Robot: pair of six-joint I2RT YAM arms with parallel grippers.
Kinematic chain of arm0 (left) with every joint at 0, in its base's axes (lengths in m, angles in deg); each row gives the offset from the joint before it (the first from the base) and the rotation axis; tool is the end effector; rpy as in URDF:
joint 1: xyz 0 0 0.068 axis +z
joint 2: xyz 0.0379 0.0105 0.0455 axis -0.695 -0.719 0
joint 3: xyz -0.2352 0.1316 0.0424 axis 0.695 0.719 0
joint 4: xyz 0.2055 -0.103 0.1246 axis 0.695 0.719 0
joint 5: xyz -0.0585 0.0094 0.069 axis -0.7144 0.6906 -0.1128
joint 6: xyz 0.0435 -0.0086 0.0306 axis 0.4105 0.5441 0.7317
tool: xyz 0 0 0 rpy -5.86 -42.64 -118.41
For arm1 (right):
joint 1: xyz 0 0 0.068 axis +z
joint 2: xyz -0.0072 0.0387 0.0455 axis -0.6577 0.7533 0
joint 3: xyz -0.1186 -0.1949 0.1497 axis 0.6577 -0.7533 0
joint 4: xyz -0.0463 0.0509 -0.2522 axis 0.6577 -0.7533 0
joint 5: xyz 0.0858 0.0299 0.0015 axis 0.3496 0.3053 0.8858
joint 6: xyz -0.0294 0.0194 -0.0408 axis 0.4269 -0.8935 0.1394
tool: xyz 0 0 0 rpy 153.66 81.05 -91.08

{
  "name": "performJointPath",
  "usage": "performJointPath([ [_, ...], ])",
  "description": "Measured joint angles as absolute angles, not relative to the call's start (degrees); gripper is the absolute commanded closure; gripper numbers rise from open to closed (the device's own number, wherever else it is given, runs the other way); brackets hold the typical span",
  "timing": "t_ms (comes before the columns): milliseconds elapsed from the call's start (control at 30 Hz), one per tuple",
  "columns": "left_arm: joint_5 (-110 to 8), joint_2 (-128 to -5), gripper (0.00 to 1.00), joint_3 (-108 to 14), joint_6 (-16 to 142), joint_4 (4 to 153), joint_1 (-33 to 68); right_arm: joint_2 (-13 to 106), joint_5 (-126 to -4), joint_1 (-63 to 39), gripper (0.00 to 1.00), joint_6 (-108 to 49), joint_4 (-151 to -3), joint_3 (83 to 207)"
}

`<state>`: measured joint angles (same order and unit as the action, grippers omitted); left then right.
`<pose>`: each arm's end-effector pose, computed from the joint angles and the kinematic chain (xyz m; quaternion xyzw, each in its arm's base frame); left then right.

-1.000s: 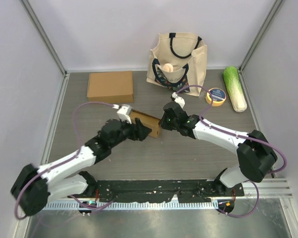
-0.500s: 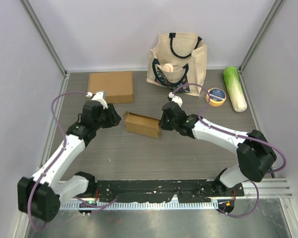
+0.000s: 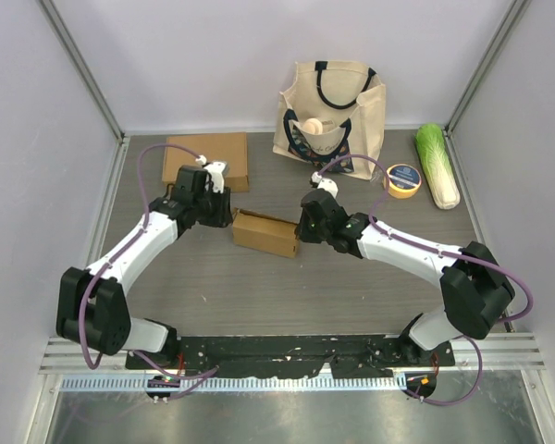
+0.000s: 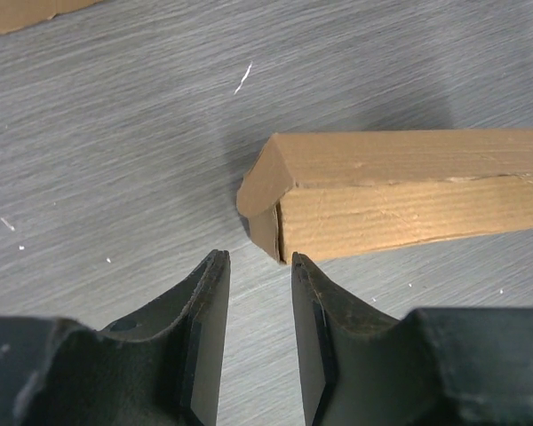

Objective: Fold the paper box

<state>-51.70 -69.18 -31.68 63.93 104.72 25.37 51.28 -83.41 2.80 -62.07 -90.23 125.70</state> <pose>0.2758 -0.0992 0.2593 0.0979 0.9187 -0.1650 0.3452 0.2368 0.2188 0.2328 0.0022 0.9153 0.1967 0.3516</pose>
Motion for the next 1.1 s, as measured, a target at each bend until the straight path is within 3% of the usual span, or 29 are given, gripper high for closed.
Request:
performJointPath([
  [367,-51.3,-76.85,0.62,-36.36,67.21,105.74,25.4,51.28,-82.98,3.41,0.99,-61.17,-90.16,125.7],
  [600,-52.24,-80.28,0.9,-40.05,67.3,106.09,25.4,51.35,-82.98,4.02,0.99,-60.78,-90.23,125.92],
  [700,-52.81,-80.3,0.95,-40.44,67.14,107.58,25.29,51.35,-83.09,4.33,0.99,-60.71,-90.34,125.94],
  [1100,-50.65,-80.26,0.99,-45.41,66.99,116.26,24.26,52.97,-85.6,6.36,0.99,-60.03,-92.46,128.3],
])
